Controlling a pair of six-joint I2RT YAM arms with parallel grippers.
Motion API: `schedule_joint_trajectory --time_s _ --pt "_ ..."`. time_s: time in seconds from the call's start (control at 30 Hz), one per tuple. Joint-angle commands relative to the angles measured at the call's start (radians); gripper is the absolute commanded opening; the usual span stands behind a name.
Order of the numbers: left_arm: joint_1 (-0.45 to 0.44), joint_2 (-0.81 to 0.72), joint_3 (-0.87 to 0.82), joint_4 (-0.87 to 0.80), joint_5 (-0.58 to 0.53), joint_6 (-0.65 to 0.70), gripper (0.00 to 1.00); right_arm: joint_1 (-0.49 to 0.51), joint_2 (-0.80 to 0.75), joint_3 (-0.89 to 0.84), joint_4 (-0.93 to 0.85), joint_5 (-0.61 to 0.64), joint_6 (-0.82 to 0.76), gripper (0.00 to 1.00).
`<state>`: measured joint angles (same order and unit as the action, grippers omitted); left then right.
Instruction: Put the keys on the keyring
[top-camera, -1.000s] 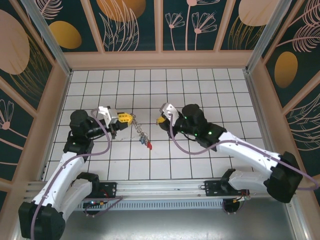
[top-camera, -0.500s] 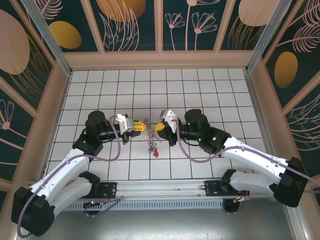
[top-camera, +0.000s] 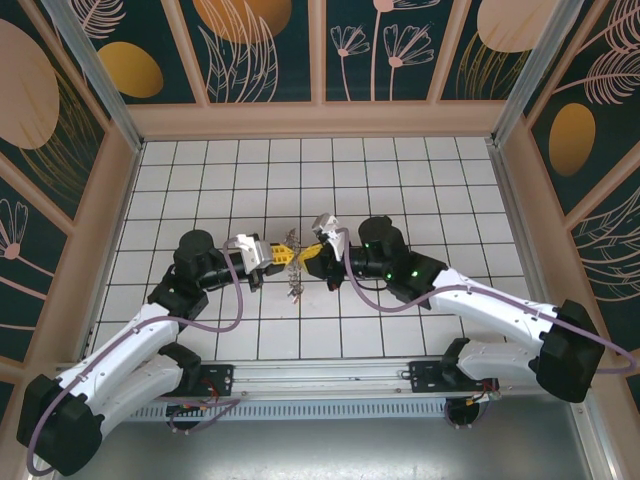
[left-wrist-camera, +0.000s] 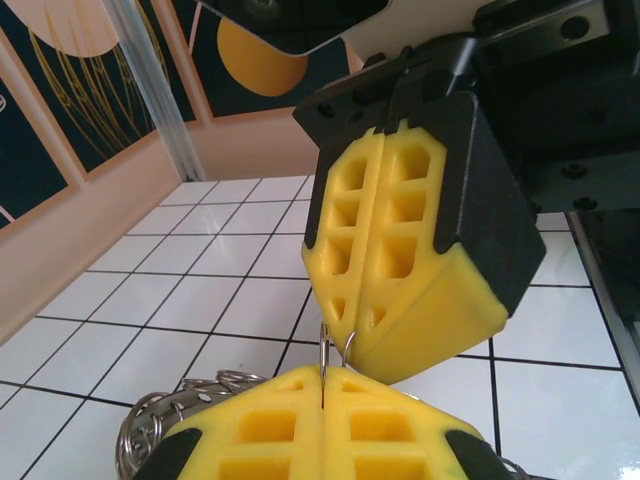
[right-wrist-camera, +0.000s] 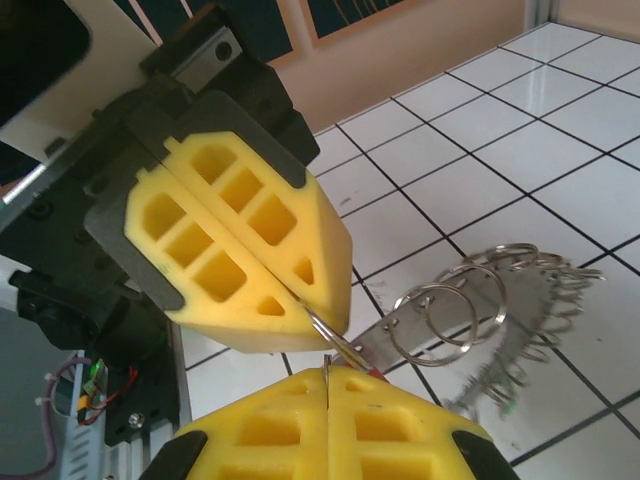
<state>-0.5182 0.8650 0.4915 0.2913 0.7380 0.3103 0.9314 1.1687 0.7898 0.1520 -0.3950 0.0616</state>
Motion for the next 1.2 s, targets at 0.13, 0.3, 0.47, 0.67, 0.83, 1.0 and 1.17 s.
schedule_joint_trajectory --time_s 0.13,0.3,0.47,0.67,0.83,1.0,1.17 --pt "-0.007 0.004 -0.006 0.055 -0.04 0.001 0.0 0.006 0.001 -0.043 0.181 -0.011 0.09 0.0" --pt "-0.008 0.005 -0.001 0.047 -0.034 0.006 0.0 0.004 0.015 -0.05 0.193 0.023 0.111 0.0" --pt "-0.006 0.005 0.0 0.044 -0.04 0.002 0.0 -0.006 0.023 -0.044 0.196 0.045 0.16 0.0" --pt "-0.008 0.0 0.001 0.049 -0.024 -0.007 0.0 -0.011 0.055 -0.028 0.162 0.111 0.25 0.0" --pt "-0.007 -0.008 0.001 0.049 -0.023 -0.006 0.0 -0.012 0.065 -0.026 0.159 0.155 0.319 0.0" --pt "-0.008 -0.022 -0.007 0.066 -0.029 -0.022 0.0 -0.022 0.064 -0.035 0.162 0.163 0.374 0.0" --pt "-0.007 -0.03 -0.014 0.086 -0.013 -0.031 0.0 -0.043 0.055 -0.045 0.167 0.135 0.42 0.0"
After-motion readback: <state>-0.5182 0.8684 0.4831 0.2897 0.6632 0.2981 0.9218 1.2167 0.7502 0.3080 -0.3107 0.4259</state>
